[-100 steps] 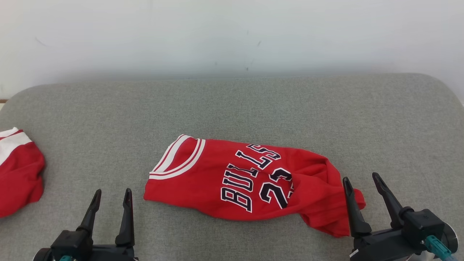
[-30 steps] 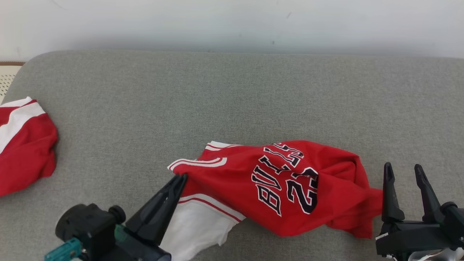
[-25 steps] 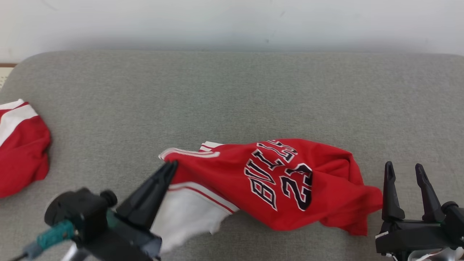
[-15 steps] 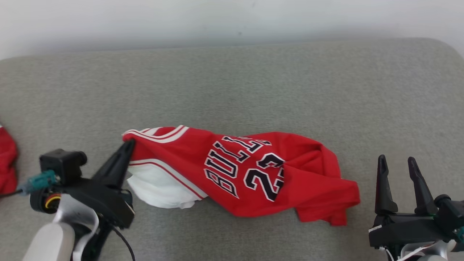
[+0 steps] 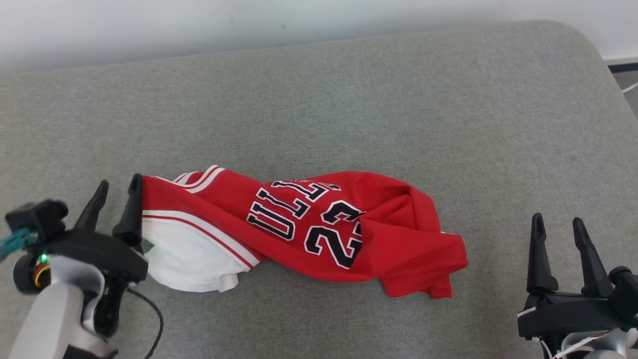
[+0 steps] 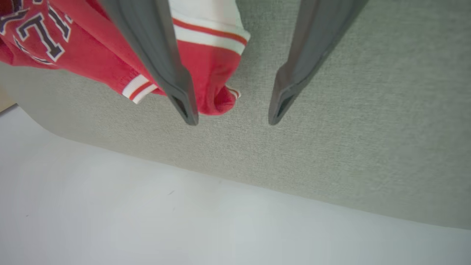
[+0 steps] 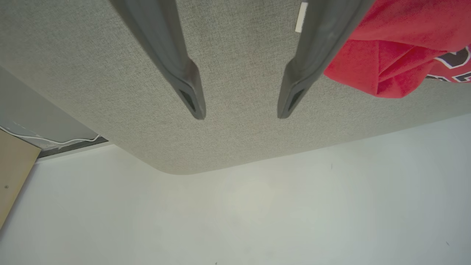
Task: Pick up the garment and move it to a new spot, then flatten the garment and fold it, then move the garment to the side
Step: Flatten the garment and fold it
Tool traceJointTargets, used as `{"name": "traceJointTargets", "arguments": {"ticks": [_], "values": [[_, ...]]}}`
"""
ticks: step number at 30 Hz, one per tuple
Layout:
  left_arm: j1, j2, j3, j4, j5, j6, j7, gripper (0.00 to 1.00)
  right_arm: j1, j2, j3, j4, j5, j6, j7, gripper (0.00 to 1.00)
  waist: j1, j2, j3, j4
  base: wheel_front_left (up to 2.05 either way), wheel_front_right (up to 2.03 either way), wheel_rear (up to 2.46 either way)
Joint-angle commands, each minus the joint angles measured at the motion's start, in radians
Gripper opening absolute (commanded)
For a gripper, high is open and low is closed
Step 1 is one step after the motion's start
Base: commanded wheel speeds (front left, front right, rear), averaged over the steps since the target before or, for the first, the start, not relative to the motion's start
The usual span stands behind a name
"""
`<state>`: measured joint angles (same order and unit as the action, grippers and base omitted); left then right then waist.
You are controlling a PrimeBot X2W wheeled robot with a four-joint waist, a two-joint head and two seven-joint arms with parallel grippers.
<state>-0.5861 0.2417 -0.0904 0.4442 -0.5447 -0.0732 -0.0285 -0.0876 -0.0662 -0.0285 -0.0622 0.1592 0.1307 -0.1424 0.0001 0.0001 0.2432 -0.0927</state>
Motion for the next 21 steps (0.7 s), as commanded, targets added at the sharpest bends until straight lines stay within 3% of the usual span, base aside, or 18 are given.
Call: {"name": "traceJointTargets", "arguments": {"ticks": [1,9,17,21], "values": [[0.034,0.006,0.006,-0.009,0.010,0.005,-0.015,1.00,0.014,-0.003,-0.005,-0.007,-0.002,0.000,0.003,1.00,-0.0001,-0.0001,-0.015,0.016,0.00,0.00,0.00],[0.231,0.000,0.036,-0.216,0.077,0.124,-0.150,1.00,0.041,-0.018,-0.021,-0.053,-0.021,0.000,0.043,1.00,-0.0001,-0.0001,-0.051,0.081,0.00,0.00,0.00],[0.414,-0.025,0.006,-0.422,0.165,0.228,-0.187,1.00,0.063,-0.031,0.082,-0.062,-0.035,0.000,0.069,1.00,-0.0001,-0.0001,-0.107,0.110,0.00,0.00,0.00],[0.470,-0.029,-0.010,-0.478,0.190,0.253,-0.175,1.00,0.079,-0.036,0.136,-0.058,-0.038,0.000,0.076,1.00,-0.0001,-0.0001,-0.133,0.115,0.00,0.00,0.00]]}}
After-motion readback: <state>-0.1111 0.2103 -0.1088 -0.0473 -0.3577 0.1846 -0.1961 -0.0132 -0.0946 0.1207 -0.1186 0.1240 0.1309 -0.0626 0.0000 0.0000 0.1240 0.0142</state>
